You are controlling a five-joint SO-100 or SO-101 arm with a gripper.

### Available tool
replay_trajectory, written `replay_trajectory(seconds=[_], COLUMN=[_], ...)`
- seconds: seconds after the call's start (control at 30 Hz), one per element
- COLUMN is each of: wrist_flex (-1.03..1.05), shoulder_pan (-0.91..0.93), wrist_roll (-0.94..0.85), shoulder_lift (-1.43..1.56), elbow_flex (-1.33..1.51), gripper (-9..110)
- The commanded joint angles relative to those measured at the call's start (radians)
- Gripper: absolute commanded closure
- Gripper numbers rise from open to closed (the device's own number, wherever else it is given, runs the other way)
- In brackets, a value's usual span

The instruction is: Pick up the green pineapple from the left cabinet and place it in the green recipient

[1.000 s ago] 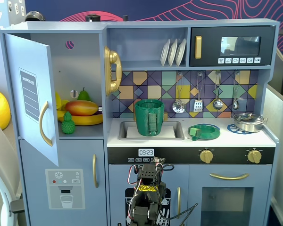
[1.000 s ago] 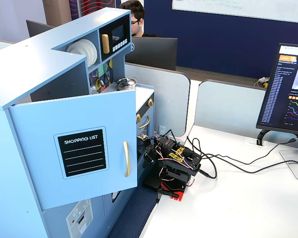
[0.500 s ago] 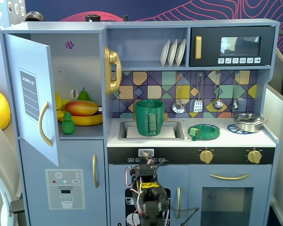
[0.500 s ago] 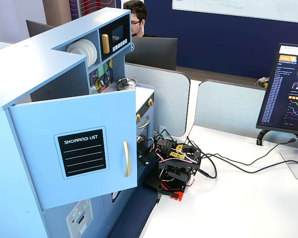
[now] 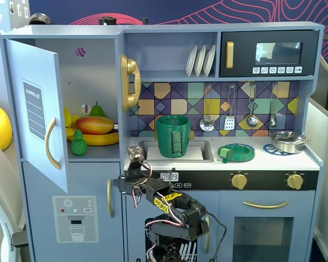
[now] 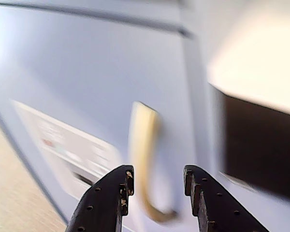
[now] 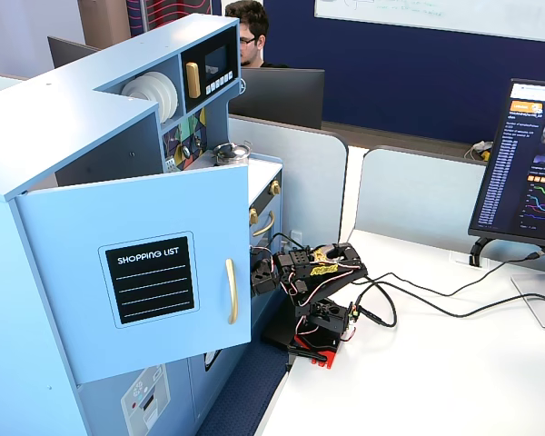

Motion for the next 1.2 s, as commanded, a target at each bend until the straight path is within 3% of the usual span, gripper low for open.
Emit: replay_trajectory(seconds=[0.0, 0.37, 0.5, 0.9, 1.17], wrist_flex=[-0.130, -0.281, -0.296, -0.380, -0.411], shoulder_pan=[-0.034, -0.107, -0.092, -0.040, -0.041], wrist_roll=[-0.025, -0.086, -0.051, -0.187, -0.183], shoulder_lift=[-0.095, -0.403, -0.477, -0.646, -0.741], elbow_flex=[-0.130, -0.394, -0.503, -0.612, -0.726], gripper=[98, 91, 80, 70, 63])
